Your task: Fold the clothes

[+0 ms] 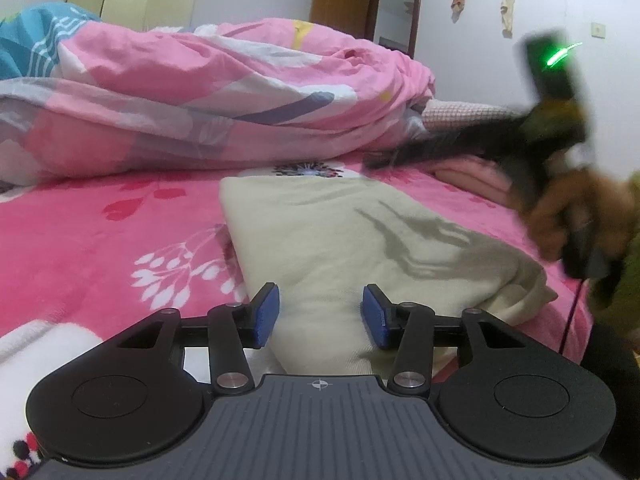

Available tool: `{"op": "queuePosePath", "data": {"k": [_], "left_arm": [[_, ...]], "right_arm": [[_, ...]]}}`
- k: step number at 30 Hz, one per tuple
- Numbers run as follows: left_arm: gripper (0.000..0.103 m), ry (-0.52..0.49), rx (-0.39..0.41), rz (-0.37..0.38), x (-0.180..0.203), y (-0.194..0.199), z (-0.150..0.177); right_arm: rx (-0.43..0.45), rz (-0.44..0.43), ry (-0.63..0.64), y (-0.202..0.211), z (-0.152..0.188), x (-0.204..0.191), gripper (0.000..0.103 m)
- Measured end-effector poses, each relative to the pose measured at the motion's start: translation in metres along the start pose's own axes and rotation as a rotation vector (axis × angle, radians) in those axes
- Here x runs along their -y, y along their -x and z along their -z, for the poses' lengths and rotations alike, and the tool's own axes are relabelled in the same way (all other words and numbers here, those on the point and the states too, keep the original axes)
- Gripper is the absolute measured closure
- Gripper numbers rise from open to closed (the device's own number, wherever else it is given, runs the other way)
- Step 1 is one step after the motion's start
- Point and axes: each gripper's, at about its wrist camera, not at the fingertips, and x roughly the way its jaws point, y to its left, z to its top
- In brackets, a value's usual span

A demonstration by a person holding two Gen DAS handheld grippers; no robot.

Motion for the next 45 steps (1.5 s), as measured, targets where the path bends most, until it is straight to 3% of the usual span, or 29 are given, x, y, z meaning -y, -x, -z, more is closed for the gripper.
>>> {"op": "queuePosePath", "data": {"k": [3, 6, 10, 15, 20, 24, 29, 31, 38, 42, 45], "left_arm": [[0.056, -0.010, 0.008, -0.003, 0.001, 0.001, 0.001], [0.055, 0.006, 0.010, 0.008, -0.003, 0.001, 0.002], [0.054, 0.025, 0.015, 0.007, -0.003, 0.002, 0.004], [0.054, 0.013, 0.020, -0.010, 0.000, 0.001, 0.003], [0.054, 0.035, 0.019, 0.003, -0.003, 0.002, 0.003], [0.054, 0.038, 0.018, 0.004, -0.003, 0.002, 0.003], [0.054, 0.051, -0.017, -0.005, -0.003, 0.001, -0.003], [0.054, 0.045, -0.027, -0.006, -0.002, 0.001, -0.005], [0.054, 0.044, -0.038, -0.005, -0.004, 0.000, -0.006], [0.054, 0.054, -0.062, -0.006, -0.005, -0.001, -0.010], [0.053, 0.058, -0.085, -0.011, -0.005, -0.002, -0.014]], "right_arm": [[-0.148, -0.011, -0.041, -0.039, 0.030, 0.014, 0.065], [-0.201, -0.002, -0.024, -0.035, 0.013, 0.011, 0.065], [-0.191, -0.043, 0.003, -0.035, -0.016, -0.003, 0.064], [-0.247, -0.014, 0.030, -0.089, -0.015, -0.006, 0.064], [-0.278, -0.006, -0.098, -0.095, -0.026, 0.005, 0.061], [-0.257, -0.153, -0.148, -0.096, -0.042, -0.012, 0.062], [-0.310, -0.160, -0.135, -0.134, -0.027, -0.020, 0.061], [-0.305, -0.155, -0.208, -0.128, -0.031, -0.006, 0.062], [-0.153, -0.041, -0.235, -0.033, -0.054, 0.054, 0.061], [-0.206, 0.000, -0.340, -0.024, -0.025, 0.095, 0.061], [-0.254, 0.037, -0.365, -0.041, 0.008, 0.108, 0.061]]}}
